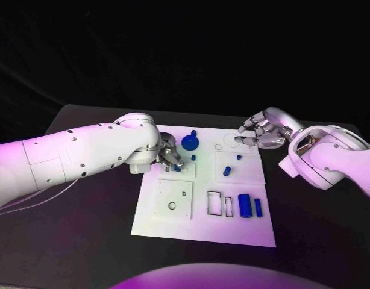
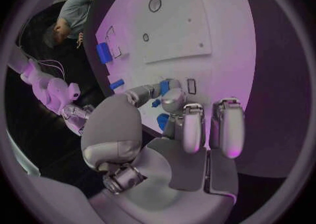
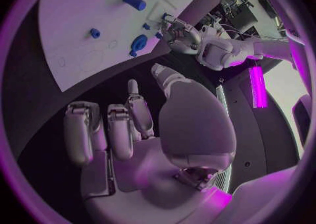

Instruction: Assemble the parts on the task board

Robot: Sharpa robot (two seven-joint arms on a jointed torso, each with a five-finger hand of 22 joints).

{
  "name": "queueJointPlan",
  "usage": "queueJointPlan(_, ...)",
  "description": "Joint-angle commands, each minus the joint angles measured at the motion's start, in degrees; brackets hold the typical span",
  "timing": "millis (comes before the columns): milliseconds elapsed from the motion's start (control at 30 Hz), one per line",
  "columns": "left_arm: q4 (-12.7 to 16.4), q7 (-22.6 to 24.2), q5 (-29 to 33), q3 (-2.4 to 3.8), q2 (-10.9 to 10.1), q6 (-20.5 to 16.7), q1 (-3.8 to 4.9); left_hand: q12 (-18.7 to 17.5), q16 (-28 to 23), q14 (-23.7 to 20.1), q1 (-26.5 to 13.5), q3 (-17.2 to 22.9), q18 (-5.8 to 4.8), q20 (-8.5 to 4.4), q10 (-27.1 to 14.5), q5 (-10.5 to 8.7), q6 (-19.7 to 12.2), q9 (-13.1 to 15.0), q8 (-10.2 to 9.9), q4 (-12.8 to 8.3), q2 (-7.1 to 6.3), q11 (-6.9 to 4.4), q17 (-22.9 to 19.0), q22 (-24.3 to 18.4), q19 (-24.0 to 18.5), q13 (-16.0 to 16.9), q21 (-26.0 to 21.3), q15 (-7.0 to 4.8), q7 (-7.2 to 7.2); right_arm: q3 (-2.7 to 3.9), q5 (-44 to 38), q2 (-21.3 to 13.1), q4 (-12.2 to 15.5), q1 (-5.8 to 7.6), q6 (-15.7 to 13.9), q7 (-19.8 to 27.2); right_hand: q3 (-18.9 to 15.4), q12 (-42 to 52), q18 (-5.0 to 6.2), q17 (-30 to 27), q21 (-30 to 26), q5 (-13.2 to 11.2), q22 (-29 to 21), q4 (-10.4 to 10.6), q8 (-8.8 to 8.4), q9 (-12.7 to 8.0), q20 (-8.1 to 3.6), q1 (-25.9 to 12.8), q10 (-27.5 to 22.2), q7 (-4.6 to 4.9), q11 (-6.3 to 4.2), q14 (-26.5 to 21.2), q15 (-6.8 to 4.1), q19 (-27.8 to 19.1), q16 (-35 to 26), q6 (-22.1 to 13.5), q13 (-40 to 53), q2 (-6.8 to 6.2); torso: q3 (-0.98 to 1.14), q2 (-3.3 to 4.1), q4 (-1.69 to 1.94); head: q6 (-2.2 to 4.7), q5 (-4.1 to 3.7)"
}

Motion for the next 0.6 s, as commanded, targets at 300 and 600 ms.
queueJointPlan(300, -0.32, -1.6, 0.53, -0.38, -0.07, 2.99, -0.42, 0.69, 0.21, 5.96, -2.05, 2.02, -1.04, -0.3, 0.57, -1.03, 2.73, -0.64, 0.58, -1.71, 0.2, -0.22, 15.09, 11.92, 2.76, 0.32, 0.55, -0.29, -2.03, 0.0, -0.18, -0.07, 0.02, -0.06, 0.64, 0.26, -0.13, -0.27, 0.85, 13.81, -0.41, 0.18, 12.03, 0.58, 0.39, 0.16, -0.34, -0.36, -0.05, -0.03, -0.31, 5.72, -0.28, 2.09, -0.28, -0.37, 0.89, 0.21, -0.04, -0.01, -0.02, -0.13, -0.02)
queueJointPlan(600, -0.49, -1.71, 0.68, -0.38, -0.07, 3.13, -0.41, 0.89, 0.21, 5.96, -3.17, 1.47, -1.09, -0.35, 0.68, -1.63, 3.0, -1.12, 0.63, -0.83, 0.28, -0.27, 15.09, 12.08, 2.9, 0.39, 0.67, -0.34, -2.11, 0.0, -0.18, -0.09, 0.02, -0.07, 0.63, 0.26, -0.18, -0.29, 0.85, 13.81, -0.44, 0.17, 12.02, 0.63, 0.4, 0.2, -0.35, -0.39, -0.06, -0.03, -0.31, 5.72, -0.28, 2.08, -0.28, -0.38, 0.87, 0.19, -0.06, -0.01, 0.0, -0.19, -0.05)
